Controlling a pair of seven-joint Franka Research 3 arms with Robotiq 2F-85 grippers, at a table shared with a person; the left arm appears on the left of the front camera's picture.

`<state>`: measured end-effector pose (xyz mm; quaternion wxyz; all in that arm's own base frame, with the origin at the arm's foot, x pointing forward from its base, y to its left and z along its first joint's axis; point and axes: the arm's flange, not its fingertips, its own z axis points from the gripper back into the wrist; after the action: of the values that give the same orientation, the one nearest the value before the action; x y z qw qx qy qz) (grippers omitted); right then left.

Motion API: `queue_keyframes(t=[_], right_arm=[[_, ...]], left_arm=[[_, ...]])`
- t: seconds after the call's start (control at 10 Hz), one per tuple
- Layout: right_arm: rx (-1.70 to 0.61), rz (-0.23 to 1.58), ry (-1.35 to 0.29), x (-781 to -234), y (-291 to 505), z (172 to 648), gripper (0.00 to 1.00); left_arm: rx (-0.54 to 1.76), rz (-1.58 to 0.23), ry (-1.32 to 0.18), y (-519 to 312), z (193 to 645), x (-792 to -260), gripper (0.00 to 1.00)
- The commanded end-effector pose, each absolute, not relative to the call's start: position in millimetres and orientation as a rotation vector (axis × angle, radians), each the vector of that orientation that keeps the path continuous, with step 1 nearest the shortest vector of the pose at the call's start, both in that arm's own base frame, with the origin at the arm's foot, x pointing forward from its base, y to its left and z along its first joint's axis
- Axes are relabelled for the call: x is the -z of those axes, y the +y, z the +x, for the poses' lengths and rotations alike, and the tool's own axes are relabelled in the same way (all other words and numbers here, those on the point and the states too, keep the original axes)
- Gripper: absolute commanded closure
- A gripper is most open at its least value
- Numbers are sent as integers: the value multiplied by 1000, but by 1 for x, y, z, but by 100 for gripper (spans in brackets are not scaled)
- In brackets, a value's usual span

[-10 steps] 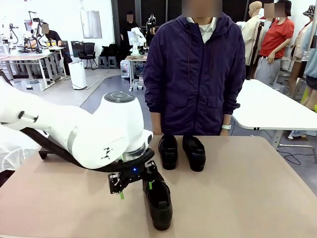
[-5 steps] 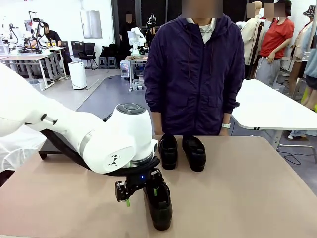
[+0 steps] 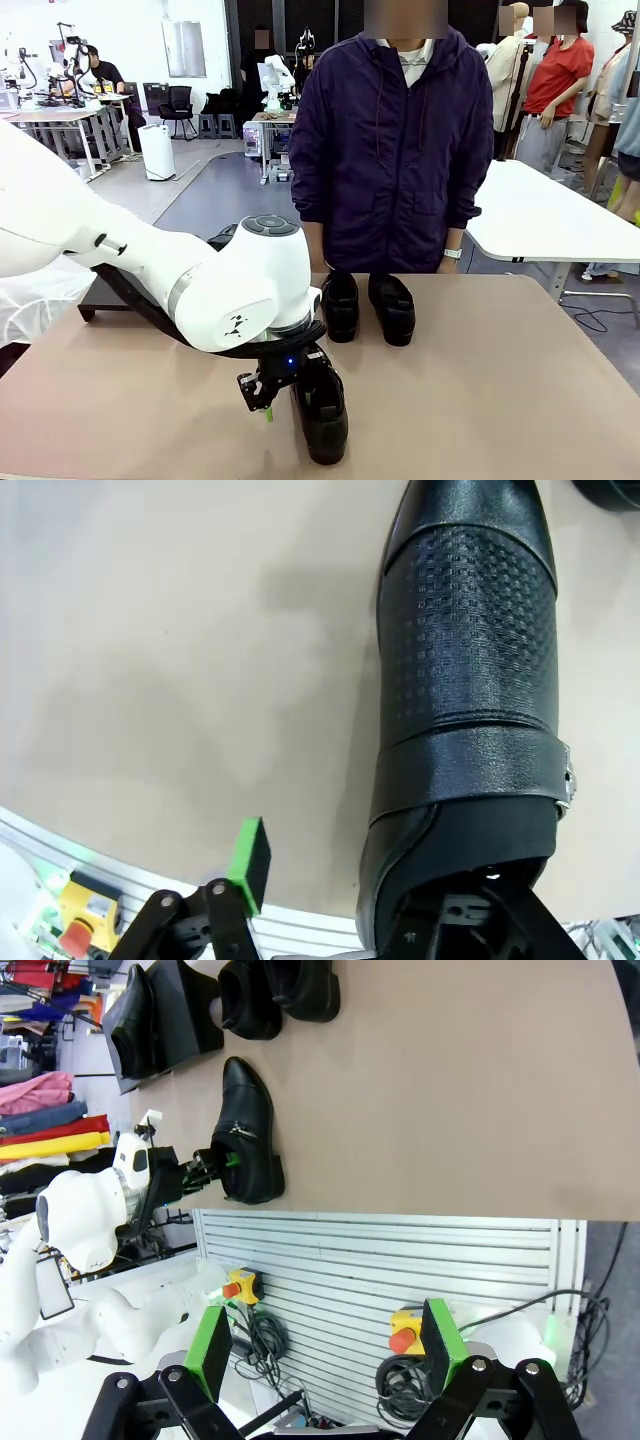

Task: Organize the shoes by placing them on the stand.
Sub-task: Place the Shoe from the middle of the table onto the Shoes Stand.

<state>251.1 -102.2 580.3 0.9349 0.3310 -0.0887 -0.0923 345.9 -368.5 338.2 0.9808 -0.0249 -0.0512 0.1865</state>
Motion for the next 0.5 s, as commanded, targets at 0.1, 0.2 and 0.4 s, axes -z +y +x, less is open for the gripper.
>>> queue_keyframes(t=[0.1,0.2,0.4], right_arm=[[164,709,-190,-582,-104,252,0],[164,709,-190,-582,-104,252,0],[164,709,-190,-582,-104,252,0]], left_arm=[[-395,-51,-139,-375,349,-336,100],[-392,-57,-137,-377,349,-334,100],[-372,-64,-133,-384,347,-333,100]])
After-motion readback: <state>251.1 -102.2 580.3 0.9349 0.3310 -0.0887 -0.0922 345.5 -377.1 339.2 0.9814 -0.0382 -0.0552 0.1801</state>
